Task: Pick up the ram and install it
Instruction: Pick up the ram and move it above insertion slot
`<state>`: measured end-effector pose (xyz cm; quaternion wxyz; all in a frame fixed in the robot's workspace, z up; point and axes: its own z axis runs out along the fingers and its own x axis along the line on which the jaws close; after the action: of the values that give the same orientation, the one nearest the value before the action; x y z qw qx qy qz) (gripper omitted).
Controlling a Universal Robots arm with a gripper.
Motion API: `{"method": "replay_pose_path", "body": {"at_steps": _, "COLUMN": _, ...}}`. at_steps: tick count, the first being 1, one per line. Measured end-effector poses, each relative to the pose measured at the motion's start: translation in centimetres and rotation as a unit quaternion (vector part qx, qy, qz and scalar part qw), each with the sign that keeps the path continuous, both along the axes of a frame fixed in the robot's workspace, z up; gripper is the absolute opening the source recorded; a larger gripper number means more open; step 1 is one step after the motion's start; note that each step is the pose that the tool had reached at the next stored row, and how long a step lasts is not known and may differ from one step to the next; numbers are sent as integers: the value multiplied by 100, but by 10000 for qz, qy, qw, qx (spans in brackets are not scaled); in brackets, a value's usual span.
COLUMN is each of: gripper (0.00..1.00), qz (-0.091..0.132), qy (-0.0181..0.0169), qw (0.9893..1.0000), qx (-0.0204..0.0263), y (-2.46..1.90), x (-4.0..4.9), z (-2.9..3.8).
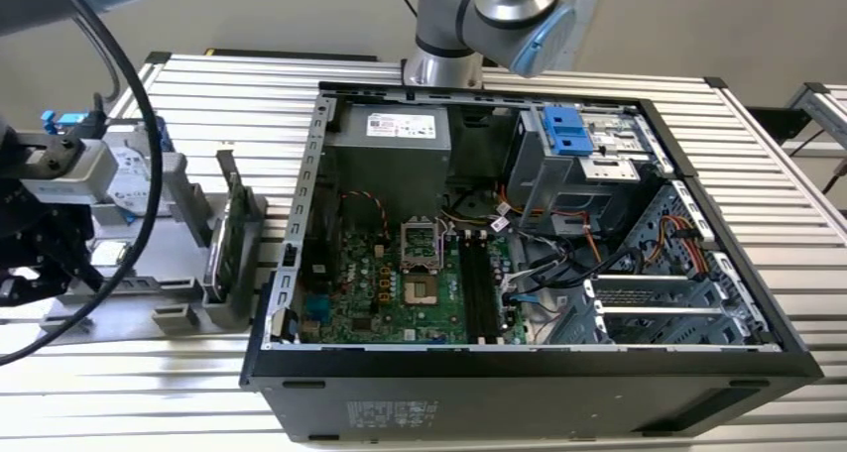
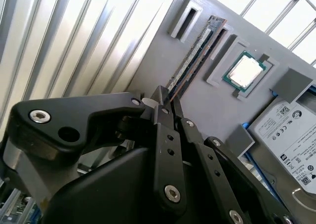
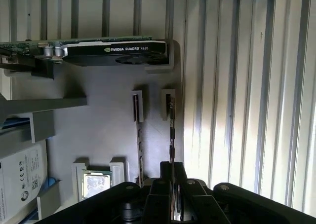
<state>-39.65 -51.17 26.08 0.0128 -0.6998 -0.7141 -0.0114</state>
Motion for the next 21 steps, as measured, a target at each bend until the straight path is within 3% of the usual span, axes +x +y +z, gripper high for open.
{"method": "replay_pose_path", "body": {"at_steps": 21, "gripper": 0, "qz": -188, "qy": 0, "qw": 9998, "qx": 0, "y": 0, "x": -7, "z": 72}}
